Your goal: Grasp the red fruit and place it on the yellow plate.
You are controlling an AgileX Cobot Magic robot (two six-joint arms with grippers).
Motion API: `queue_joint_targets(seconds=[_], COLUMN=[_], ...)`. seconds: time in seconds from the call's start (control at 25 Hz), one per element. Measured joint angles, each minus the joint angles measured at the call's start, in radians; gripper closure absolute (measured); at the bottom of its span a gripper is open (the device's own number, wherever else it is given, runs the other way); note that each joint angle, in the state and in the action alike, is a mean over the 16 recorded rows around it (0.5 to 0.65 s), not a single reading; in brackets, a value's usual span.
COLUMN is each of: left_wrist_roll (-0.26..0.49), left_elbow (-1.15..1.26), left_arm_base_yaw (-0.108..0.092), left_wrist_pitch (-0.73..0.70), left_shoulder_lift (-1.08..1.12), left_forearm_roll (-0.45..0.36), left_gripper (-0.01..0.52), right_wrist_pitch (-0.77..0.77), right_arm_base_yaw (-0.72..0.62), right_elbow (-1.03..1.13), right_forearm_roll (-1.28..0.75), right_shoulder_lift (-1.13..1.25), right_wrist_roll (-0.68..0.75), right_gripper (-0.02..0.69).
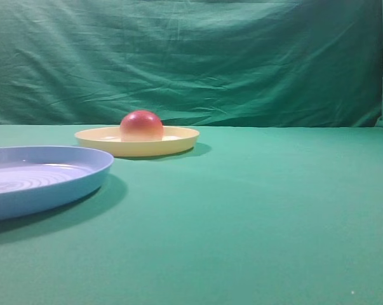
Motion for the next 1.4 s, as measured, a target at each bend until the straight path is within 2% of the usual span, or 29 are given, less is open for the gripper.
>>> queue_joint_targets(seconds=[0.4,0.64,1.0,1.4], left_wrist_roll=[0.000,0.000,0.000,0.000], left_elbow=[0.000,0.000,0.000,0.000], left_arm_base_yaw=[0.000,0.000,0.000,0.000], left_wrist_pitch=[0.000,0.000,0.000,0.000], left_shoulder_lift=[0.000,0.000,0.000,0.000], left_forearm_roll=[0.000,0.000,0.000,0.000], left_gripper=[0.357,0.357,0.357,0.357], right_wrist_pitch=[-0.166,-0.236,-0.283,-0.257], right_arm_base_yaw=[-0.240,-0.332,-0.364,-0.364], right_elbow=[0.229,0.359,0.486,0.515], right_forearm_roll=[-0.014,-0.015,-0.014,-0.013], right_shoulder_lift=[-0.176,-0.260,-0.290,-0.290], right_wrist_roll=[0.000,0.001,0.005,0.016], right_gripper=[0.665,0.665,0.665,0.665])
